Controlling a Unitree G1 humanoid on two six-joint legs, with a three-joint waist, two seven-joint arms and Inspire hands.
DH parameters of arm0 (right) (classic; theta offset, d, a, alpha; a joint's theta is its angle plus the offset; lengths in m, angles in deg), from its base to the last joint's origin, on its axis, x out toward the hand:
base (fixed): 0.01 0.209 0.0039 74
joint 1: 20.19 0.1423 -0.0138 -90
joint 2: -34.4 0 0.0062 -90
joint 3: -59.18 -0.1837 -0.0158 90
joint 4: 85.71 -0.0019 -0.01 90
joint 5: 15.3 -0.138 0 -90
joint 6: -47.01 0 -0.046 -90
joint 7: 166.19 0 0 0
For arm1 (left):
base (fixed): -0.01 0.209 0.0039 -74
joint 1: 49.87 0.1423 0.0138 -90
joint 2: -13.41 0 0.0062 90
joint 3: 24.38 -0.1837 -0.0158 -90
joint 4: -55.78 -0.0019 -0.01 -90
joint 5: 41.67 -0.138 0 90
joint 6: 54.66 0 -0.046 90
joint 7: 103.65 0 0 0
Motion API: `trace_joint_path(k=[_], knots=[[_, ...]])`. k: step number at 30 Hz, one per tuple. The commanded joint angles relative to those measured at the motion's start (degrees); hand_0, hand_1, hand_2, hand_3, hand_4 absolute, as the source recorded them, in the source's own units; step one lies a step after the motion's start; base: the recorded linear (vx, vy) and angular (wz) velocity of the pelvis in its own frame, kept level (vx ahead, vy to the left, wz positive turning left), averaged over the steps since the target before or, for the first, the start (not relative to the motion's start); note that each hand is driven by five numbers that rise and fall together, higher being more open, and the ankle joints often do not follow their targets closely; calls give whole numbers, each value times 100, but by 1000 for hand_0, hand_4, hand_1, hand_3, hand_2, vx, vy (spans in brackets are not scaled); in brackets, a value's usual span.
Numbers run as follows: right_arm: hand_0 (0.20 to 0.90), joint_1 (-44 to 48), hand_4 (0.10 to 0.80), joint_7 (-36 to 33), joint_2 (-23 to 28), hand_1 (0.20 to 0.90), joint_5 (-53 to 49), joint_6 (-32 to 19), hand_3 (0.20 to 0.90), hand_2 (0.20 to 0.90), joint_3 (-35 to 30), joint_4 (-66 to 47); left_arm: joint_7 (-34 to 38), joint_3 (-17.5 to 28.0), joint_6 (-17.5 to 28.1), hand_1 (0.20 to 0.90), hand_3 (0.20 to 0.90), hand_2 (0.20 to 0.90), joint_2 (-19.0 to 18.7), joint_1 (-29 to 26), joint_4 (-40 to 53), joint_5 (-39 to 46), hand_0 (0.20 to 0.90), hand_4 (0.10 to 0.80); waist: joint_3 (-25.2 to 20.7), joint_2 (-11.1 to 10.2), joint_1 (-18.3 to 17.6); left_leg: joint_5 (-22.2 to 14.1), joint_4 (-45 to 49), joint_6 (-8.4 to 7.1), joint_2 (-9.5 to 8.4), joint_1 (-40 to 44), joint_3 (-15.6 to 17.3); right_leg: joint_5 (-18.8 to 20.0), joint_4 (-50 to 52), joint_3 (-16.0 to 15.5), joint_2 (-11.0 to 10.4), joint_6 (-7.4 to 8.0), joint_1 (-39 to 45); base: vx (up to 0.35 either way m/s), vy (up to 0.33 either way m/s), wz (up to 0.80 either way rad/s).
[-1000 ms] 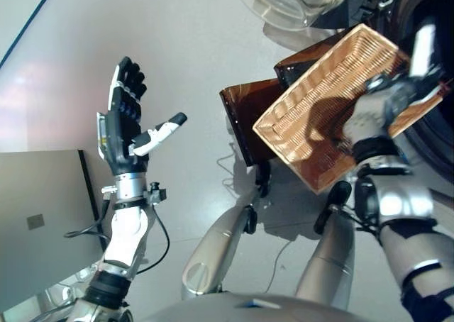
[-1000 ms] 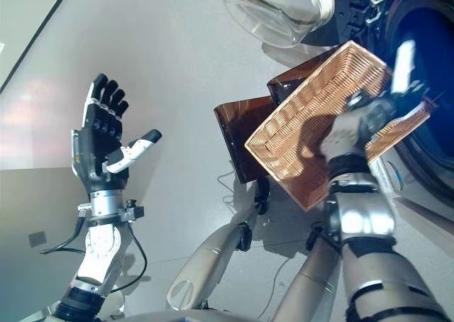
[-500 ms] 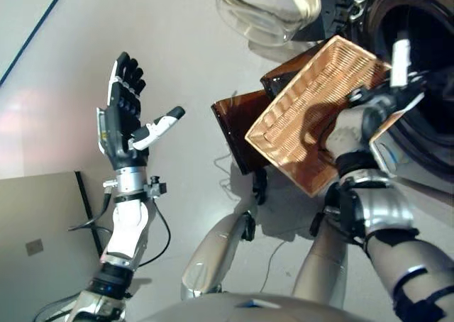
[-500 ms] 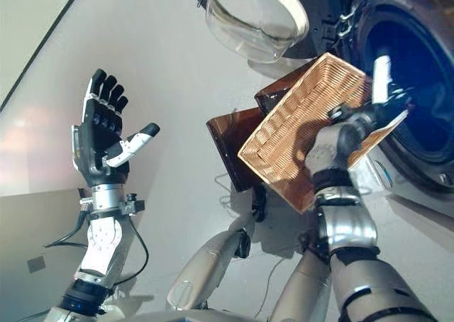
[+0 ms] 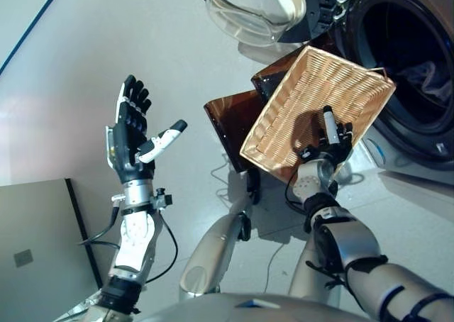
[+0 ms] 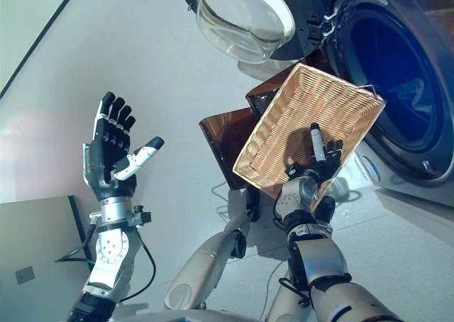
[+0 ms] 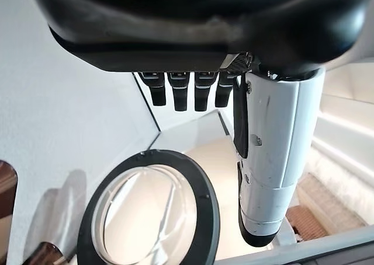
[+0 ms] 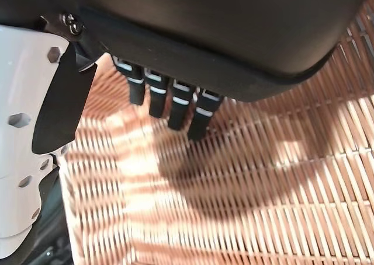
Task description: Pick up the clothes and place them into the washing machine
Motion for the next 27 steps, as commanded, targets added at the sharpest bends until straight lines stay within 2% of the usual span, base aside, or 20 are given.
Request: trace_joint_path(k=[1,5,6,8,14,15,17,20,21,24,25,27], knots=[[900,-131,800,75,-215,900,243,-56,900,900,315,-452,56,335,440,900,900,900,-182,-194,318,12,900,800,-22,-317,60,-826,533,-496,172,-80,-45,479,-1523,-121,-68,-25,988,47,-47,1],[900,-456,800,116,-225,900,364,64,900,900,304,-454,56,374,371,900,900,900,-168,-175,130,35,900,800,-47,-441,-5,-867,514,-496,190,184,-62,512,-1695,-216,-57,-5,1377,47,-36,-7],[900,-657,800,163,-218,900,408,121,900,900,277,-509,61,376,318,900,900,900,-143,-181,-191,61,900,800,-110,-551,-42,-885,485,-503,227,375,-47,540,-1800,-259,-49,12,1595,44,-21,-1],[900,-795,800,220,-216,900,447,180,900,900,302,-529,35,368,295,900,900,900,-137,-186,-349,71,900,800,-129,-596,-69,-888,445,-506,243,525,-60,548,-1880,-291,-43,19,1772,64,-30,1],[900,-1949,800,802,-266,900,747,566,900,900,423,-900,-19,442,-70,900,900,900,-124,-184,-2064,-65,900,800,-593,-1094,-299,-915,149,-543,338,1518,-80,598,-2438,-555,30,113,2957,126,-68,-3],[900,-1950,800,802,-266,900,747,566,900,900,424,-903,-18,442,-66,900,900,900,-123,-187,-2068,-65,900,800,-596,-1093,-303,-886,135,-540,336,1509,-84,629,-2461,-560,31,112,2956,66,-46,-16],[900,-2215,800,859,-249,900,950,672,900,900,382,-816,-62,462,-155,900,900,900,-116,-203,-2731,-96,900,800,-776,-1198,-365,-898,38,-560,374,1773,-87,636,-2585,-616,61,131,3207,75,-48,-3],[900,-2646,800,926,-175,900,1338,812,900,900,384,-920,-119,500,-253,900,900,900,-114,-185,-3314,-101,900,800,-930,-1304,-460,-927,16,-581,435,1997,-80,643,-2679,-659,103,143,3428,82,-47,7],[900,-2979,800,930,-129,900,1688,921,900,900,302,-698,-163,460,-352,900,900,900,-96,-155,-3940,-221,900,800,-1089,-1394,-506,-1001,-7,-589,479,2256,-55,627,-2770,-689,146,155,3674,105,-53,-1],[900,-3504,800,819,35,900,2971,1324,900,900,414,-301,-496,485,-557,900,900,900,5,-146,-5064,-12,900,800,-1409,-1521,-584,-1065,-72,-597,550,2651,45,665,-2942,-681,203,184,4018,110,-56,3],[900,-3507,800,816,34,900,2975,1326,900,900,415,-304,-501,484,-554,900,900,900,4,-145,-5067,-8,900,800,-1404,-1520,-583,-1065,-77,-597,551,2663,46,666,-2947,-681,205,184,4029,81,-32,-11],[900,-3762,800,912,93,900,3427,1475,900,900,444,-72,-869,523,-734,900,900,900,109,-133,-5707,310,900,800,-1530,-1550,-645,-1061,-167,-593,592,2888,111,644,-2973,-670,240,193,4184,63,-20,-11]])
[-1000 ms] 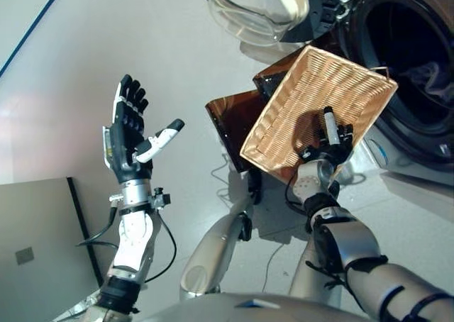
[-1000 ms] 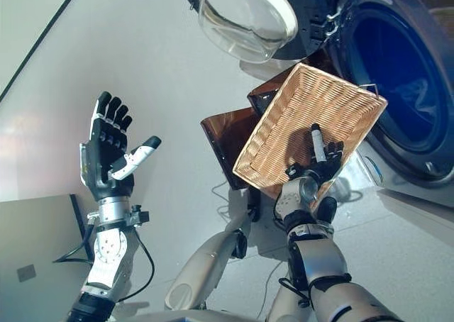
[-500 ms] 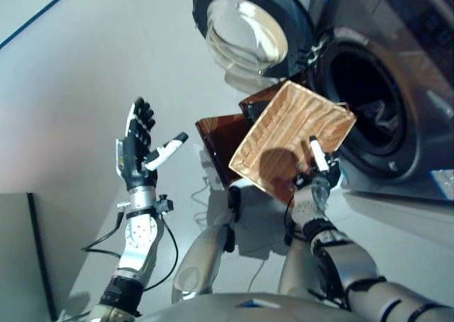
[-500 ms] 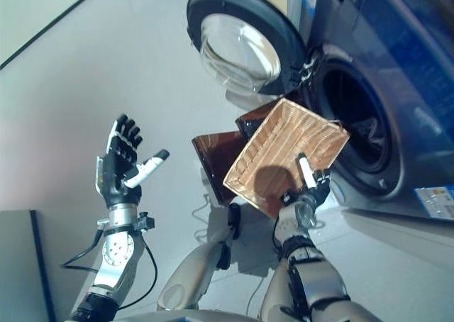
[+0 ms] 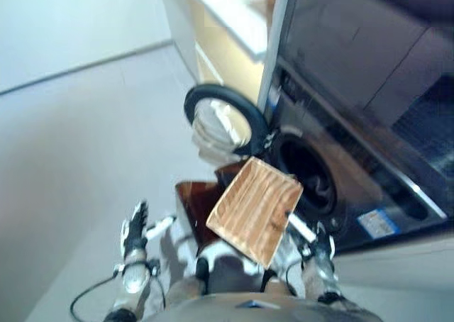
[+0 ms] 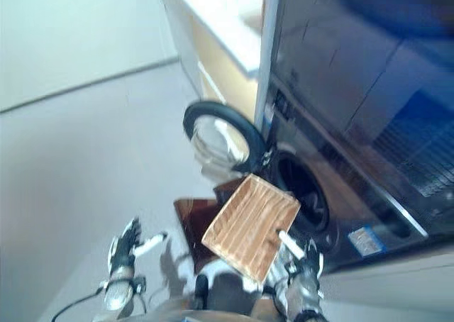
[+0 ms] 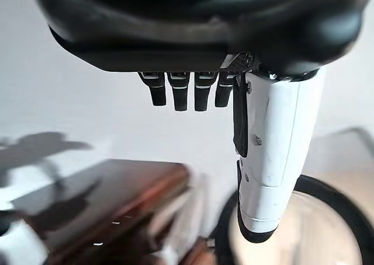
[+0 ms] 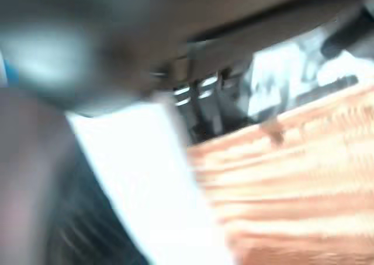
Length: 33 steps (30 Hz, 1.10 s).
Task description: Pick up the clothes and place them into the washing machine
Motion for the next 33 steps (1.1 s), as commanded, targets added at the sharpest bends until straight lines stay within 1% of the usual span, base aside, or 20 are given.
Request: trace_joint_path(k=[1,2,3,5,6,7,8,10,11,12,13,14,16,20,22,33], knots=[[900,-33,800,133,200,900,800,11,900,900,118,-119,-396,193,220,900,900,900,-28,-479,-68,245,900,800,5,-120,-77,-613,361,-425,111,194,182,622,-1369,-42,-161,168,822,63,-24,-4],[900,-110,800,128,203,900,1029,88,900,900,147,27,-511,205,139,900,900,900,10,-473,-234,238,900,800,-60,-131,-102,-613,313,-425,119,270,212,613,-1377,-35,-142,172,879,57,-30,-3],[900,-202,800,144,231,900,1309,142,900,900,182,92,-704,260,20,900,900,900,42,-462,-499,403,900,800,-118,-142,-132,-603,264,-424,130,339,217,594,-1365,-19,-127,176,913,47,-28,-11],[900,-226,800,84,307,900,2030,367,900,900,359,614,-871,206,-109,900,900,900,59,-521,-960,238,900,800,-210,-149,-161,-594,200,-431,142,446,207,555,-1365,-31,-109,177,993,22,-25,-16],[900,-264,800,83,311,900,2188,375,900,900,434,564,-888,238,-181,900,900,900,57,-538,-1090,222,900,800,-240,-154,-176,-602,161,-425,142,507,219,543,-1371,-29,-99,179,1025,17,-37,-5],[900,-364,800,121,338,900,2678,512,900,900,524,800,-962,257,-328,900,900,900,72,-519,-1398,-10,900,800,-294,-159,-197,-608,131,-413,157,585,226,515,-1356,1,-79,171,1087,17,-31,-5],[900,-403,800,119,376,900,2874,586,900,900,506,1022,-1041,232,-503,900,900,900,95,-513,-1634,-287,900,800,-336,-149,-211,-606,113,-409,165,629,220,495,-1334,9,-67,170,1102,0,0,0],[900,-447,800,122,382,900,2983,607,900,900,518,1076,-1065,217,-526,900,900,900,102,-496,-1683,-348,900,800,-357,-147,-225,-613,96,-408,166,668,214,478,-1323,12,-59,167,1133,21,-13,-3],[900,-462,800,95,437,900,3299,736,900,900,503,1373,-1194,209,-687,900,900,900,121,-483,-1910,-547,900,800,-395,-130,-251,-629,83,-399,167,736,215,447,-1302,33,-37,158,1192,30,-12,-5],[900,-460,800,95,437,900,3300,736,900,900,503,1375,-1194,209,-687,900,900,900,121,-485,-1911,-547,900,800,-391,-129,-251,-629,82,-400,167,740,214,446,-1302,32,-37,158,1196,34,-13,-5],[900,-437,800,80,479,900,3634,845,900,900,580,1567,-1331,177,-778,900,900,900,155,-496,-2002,-637,900,800,-425,-116,-264,-638,66,-397,175,800,197,429,-1291,22,-33,155,1246,11,-8,-6],[900,-437,800,80,479,900,3634,845,900,900,580,1568,-1331,178,-778,900,900,900,156,-496,-2001,-638,900,800,-422,-115,-265,-637,64,-397,176,804,196,428,-1292,20,-33,155,1251,24,-10,-4],[900,-394,800,70,519,900,4136,1031,900,900,751,1882,-1497,46,-855,900,900,900,218,-505,-2011,-871,900,800,-472,-90,-264,-671,50,-385,183,901,149,393,-1285,-16,-38,146,1358,42,0,9],[900,-288,800,55,548,900,4153,1109,900,900,667,2006,-1507,15,-922,900,900,900,300,-519,-1995,-909,900,800,-492,-59,-258,-708,59,-372,179,973,110,359,-1285,-40,-42,145,1468,39,3,17],[900,-135,800,65,593,900,4144,1183,900,900,660,2108,-1577,-117,-998,900,900,900,386,-547,-1975,-1027,900,800,-531,-37,-239,-724,41,-372,170,1018,88,351,-1311,-64,-54,145,1533,33,13,16],[900,177,800,104,639,900,4103,1268,900,900,760,2233,-1596,-352,-1088,900,900,900,493,-522,-1789,-1136,900,800,-565,33,-204,-726,10,-367,163,1003,40,355,-1357,-107,-53,141,1537,3,1,0]])
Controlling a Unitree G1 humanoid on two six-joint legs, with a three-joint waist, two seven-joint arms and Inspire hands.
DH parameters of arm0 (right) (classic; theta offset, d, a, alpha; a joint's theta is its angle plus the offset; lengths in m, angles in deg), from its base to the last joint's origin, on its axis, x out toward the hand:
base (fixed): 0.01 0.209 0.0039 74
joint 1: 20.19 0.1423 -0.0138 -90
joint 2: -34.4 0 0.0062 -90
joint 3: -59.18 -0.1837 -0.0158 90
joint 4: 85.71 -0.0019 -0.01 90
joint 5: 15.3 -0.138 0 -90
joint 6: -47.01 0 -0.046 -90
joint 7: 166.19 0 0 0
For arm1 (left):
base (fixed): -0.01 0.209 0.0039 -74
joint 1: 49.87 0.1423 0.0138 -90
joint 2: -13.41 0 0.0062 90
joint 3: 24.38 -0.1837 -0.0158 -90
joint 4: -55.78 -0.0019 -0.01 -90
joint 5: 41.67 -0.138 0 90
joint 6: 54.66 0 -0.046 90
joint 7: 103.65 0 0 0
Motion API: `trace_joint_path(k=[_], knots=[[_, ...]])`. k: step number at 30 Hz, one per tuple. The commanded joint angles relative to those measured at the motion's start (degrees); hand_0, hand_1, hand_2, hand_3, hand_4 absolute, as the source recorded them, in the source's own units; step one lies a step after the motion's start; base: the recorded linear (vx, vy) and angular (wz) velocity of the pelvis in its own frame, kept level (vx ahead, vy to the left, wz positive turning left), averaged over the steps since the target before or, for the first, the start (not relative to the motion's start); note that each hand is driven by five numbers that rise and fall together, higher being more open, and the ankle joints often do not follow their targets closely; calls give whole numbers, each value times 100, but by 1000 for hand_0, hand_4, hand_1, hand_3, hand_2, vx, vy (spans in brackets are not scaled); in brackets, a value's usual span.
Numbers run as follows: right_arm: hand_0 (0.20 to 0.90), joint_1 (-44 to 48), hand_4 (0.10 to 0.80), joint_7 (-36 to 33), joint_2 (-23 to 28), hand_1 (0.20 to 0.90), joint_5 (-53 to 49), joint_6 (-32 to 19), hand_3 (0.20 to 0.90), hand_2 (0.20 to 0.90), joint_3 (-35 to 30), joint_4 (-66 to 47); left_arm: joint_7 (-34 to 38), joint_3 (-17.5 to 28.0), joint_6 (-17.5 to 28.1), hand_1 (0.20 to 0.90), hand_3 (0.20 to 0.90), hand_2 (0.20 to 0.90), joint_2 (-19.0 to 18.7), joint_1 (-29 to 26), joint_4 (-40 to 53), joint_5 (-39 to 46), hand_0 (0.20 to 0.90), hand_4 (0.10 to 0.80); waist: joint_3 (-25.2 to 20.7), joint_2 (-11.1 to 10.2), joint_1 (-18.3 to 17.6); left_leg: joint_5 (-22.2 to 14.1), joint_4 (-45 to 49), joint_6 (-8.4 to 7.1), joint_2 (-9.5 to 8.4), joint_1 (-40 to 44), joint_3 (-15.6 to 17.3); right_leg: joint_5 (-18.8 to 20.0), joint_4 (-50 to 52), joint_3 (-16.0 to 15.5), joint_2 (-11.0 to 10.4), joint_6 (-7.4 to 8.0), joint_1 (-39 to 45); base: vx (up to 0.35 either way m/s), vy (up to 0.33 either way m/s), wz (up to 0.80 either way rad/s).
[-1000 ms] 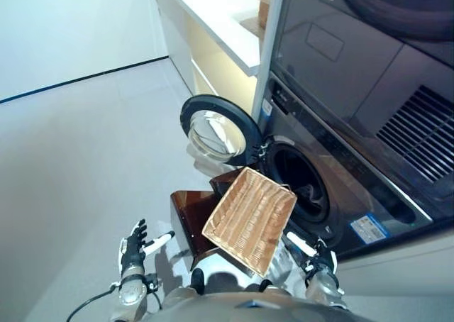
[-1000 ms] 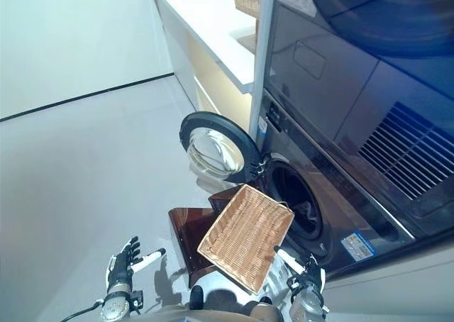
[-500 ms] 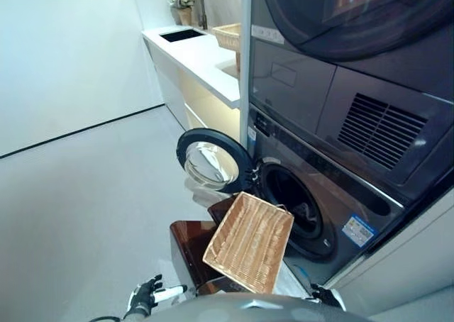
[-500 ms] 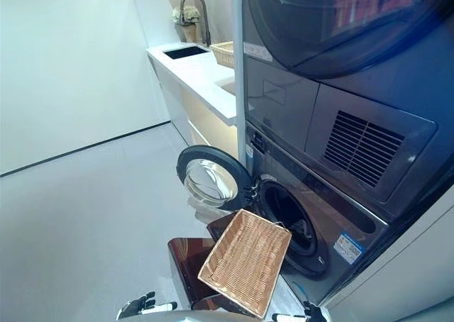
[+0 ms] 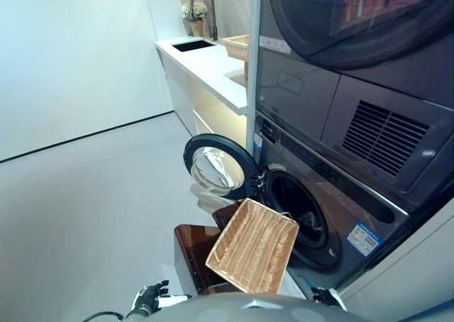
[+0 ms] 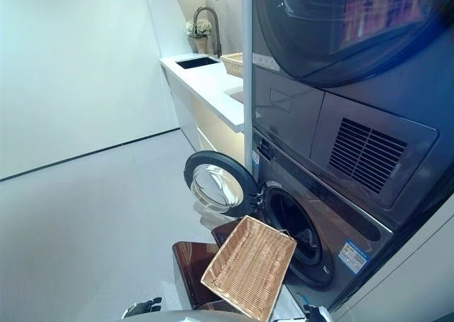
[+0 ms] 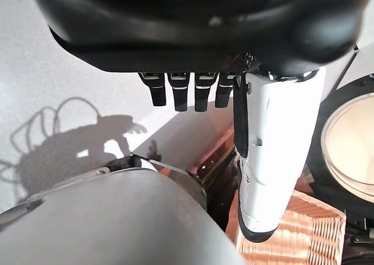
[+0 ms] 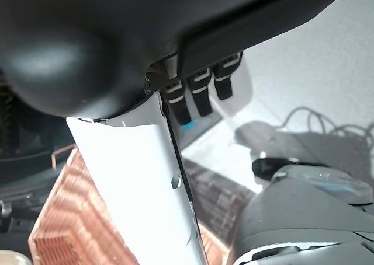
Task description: Pick up the clothes and place them into the washing machine
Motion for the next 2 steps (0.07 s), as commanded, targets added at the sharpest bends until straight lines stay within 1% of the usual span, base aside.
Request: trace_joint_path(k=[1,2], knots=[[900,366,800,-57,54,900,130,157,900,900,156,486,-14,2,134,900,900,900,344,-347,248,-88,900,800,171,-260,45,-594,105,-384,72,231,-82,418,-1132,-153,-158,134,644,0,0,0],[900,366,800,-57,54,900,130,157,900,900,156,487,-14,2,134,900,900,900,344,-347,248,-88,900,800,170,-260,45,-594,106,-384,72,230,-82,419,-1132,-153,-158,134,644,0,0,0]])
